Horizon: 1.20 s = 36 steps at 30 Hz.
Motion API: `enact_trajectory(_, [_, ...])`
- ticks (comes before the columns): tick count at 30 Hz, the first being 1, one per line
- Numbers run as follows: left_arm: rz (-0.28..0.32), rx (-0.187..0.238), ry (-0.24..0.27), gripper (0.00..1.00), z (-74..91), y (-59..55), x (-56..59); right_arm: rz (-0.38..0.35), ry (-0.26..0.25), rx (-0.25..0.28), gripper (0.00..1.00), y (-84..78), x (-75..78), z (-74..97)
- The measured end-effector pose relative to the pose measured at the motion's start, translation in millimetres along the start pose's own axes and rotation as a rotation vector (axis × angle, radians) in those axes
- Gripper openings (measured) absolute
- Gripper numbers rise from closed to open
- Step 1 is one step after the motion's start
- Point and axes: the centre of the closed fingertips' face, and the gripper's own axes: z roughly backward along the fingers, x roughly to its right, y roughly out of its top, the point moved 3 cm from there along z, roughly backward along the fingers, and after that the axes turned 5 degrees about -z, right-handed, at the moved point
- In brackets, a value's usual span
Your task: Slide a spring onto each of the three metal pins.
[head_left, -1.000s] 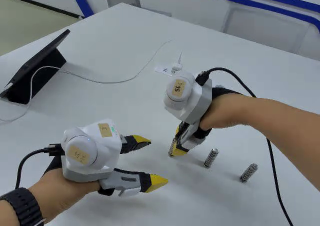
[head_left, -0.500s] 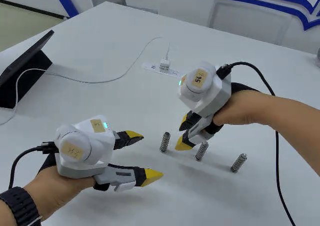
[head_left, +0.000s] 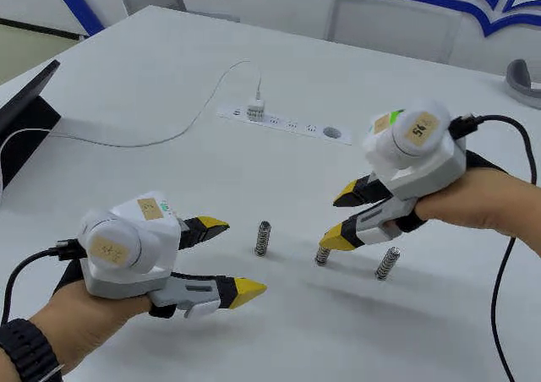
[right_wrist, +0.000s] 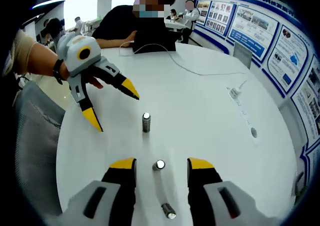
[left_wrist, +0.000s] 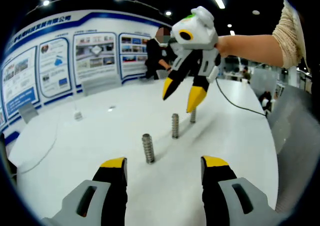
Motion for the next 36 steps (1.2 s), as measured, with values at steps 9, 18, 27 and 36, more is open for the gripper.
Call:
enact_trajectory(9, [0.000,-0.004,-0.003,0.61,-2.5,0.0,-1.5,-0.121,-0.079,0.129,0.50,-34.3,7.4,27.4])
enact_trajectory(18, [0.002,-0.007,-0.010,0.63,-4.0,0.1,0.7,-0.205,-0.129,0.180,0.55,-71.3,0.0,35.0])
enact_trajectory(27, [0.006,-0.007,-0.007,0.65,-2.3,-1.2,0.3,-0.257,-0.185,0.308,0.60,-84.4,-8.9,40.6])
enact_trajectory(36, [0.014,-0.008,-0.004,0.67,-1.8,-3.1,2.4,-0.287,-0.227,0.373,0.66,-96.7,-11.6,42.6])
